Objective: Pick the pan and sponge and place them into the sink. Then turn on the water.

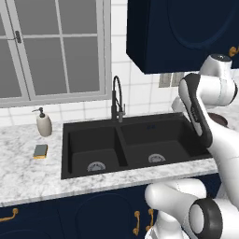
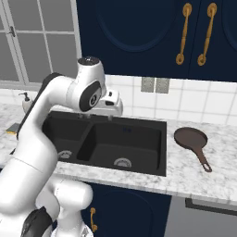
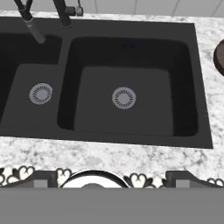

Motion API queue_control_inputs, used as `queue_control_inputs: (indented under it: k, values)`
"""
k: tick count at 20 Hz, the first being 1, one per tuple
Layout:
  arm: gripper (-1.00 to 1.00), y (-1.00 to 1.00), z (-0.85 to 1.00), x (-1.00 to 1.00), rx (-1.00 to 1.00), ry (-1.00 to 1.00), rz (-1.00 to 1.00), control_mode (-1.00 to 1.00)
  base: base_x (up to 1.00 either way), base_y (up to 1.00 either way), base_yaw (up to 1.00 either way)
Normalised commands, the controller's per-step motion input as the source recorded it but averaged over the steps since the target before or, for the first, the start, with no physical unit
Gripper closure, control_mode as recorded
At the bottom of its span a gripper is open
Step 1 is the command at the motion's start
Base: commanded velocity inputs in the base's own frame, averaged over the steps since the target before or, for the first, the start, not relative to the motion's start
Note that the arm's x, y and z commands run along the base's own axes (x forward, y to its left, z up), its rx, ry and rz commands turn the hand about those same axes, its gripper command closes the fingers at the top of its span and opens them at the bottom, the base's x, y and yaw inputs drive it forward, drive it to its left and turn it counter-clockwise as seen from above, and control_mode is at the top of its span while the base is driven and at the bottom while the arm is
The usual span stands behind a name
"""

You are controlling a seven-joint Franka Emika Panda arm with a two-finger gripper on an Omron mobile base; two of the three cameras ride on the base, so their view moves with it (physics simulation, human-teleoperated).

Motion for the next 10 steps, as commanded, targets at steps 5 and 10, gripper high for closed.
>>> queue_control_inputs:
  k: [5, 10]
  values:
    - [-1.00, -0.80, -0.20, -0.07, 0.00, -0.02, 0.00, -1.00, 0.00, 0.00, 0.00]
    - [-1.00, -0.93, -0.22, 0.00, 0.00, 0.03, 0.00, -1.00, 0.00, 0.00, 0.00]
